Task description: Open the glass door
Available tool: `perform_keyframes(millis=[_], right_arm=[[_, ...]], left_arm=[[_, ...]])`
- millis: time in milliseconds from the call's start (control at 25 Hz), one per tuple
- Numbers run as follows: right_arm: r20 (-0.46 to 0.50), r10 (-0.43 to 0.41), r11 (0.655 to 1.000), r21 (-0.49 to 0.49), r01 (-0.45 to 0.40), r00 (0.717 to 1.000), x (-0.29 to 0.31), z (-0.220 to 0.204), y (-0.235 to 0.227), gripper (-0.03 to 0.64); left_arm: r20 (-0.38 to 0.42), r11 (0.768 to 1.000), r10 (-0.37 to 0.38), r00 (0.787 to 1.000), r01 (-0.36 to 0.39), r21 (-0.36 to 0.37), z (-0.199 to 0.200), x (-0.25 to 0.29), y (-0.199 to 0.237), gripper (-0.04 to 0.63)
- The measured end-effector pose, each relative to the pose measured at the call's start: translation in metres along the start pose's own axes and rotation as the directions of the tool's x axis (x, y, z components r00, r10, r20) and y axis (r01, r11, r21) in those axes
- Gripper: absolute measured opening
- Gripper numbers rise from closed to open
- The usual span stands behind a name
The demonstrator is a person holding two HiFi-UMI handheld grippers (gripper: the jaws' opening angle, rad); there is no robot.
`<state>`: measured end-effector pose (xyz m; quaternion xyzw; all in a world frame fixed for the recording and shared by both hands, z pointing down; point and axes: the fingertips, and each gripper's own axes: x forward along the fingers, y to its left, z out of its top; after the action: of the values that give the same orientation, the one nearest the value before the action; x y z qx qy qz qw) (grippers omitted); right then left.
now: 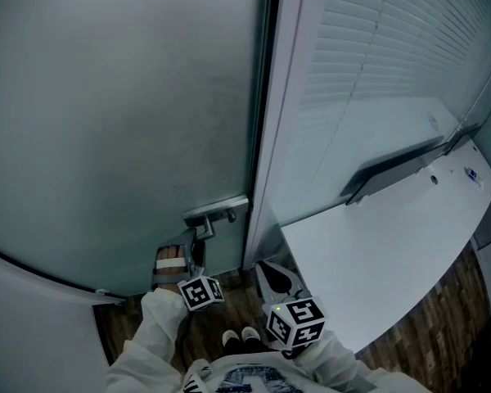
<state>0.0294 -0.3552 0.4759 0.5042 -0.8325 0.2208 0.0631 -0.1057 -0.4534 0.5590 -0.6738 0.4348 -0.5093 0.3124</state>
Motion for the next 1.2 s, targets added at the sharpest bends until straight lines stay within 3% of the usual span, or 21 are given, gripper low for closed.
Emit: perform_keyframes(millis=[160, 400, 560, 680, 840, 1200], right_arm=[[-0.003, -0.003, 1.000, 0.003, 0.003, 1.000, 0.002, 0.000, -0.002, 0.005], [-0.017, 0.006, 1.000, 0.010, -0.006, 1.000, 0.008, -0.003, -0.001, 0.005], [-0.036, 0.030, 0.999, 0.012, -0.029, 0.999, 0.012, -0.009, 0.007, 0.005], [-0.048, 0.041, 0.999, 0.009, -0.040, 0.998, 0.014, -0.013, 0.010, 0.005], [-0.065, 0.035, 0.999, 0.013, -0.034, 0.997, 0.011, -0.020, 0.006, 0.005], [-0.077, 0.050, 0.999, 0.021, -0.048, 0.996, 0.002, -0.024, 0.010, 0.006]], left_arm=[[-0.007, 0.999, 0.037, 0.999, -0.037, 0.001, 0.000, -0.001, 0.009, 0.119], [0.020, 0.996, 0.089, 0.996, -0.089, -0.014, 0.002, -0.001, 0.012, 0.110], [0.043, 0.987, 0.089, 0.995, -0.083, -0.138, 0.001, 0.001, 0.008, 0.114], [0.052, 0.979, 0.092, 0.994, -0.080, -0.186, -0.001, 0.002, 0.007, 0.114], [0.097, 0.927, 0.044, 0.994, -0.005, -0.376, -0.003, 0.008, -0.002, 0.117], [0.103, 0.925, 0.044, 0.994, -0.001, -0.381, -0.002, -0.010, -0.006, 0.121]])
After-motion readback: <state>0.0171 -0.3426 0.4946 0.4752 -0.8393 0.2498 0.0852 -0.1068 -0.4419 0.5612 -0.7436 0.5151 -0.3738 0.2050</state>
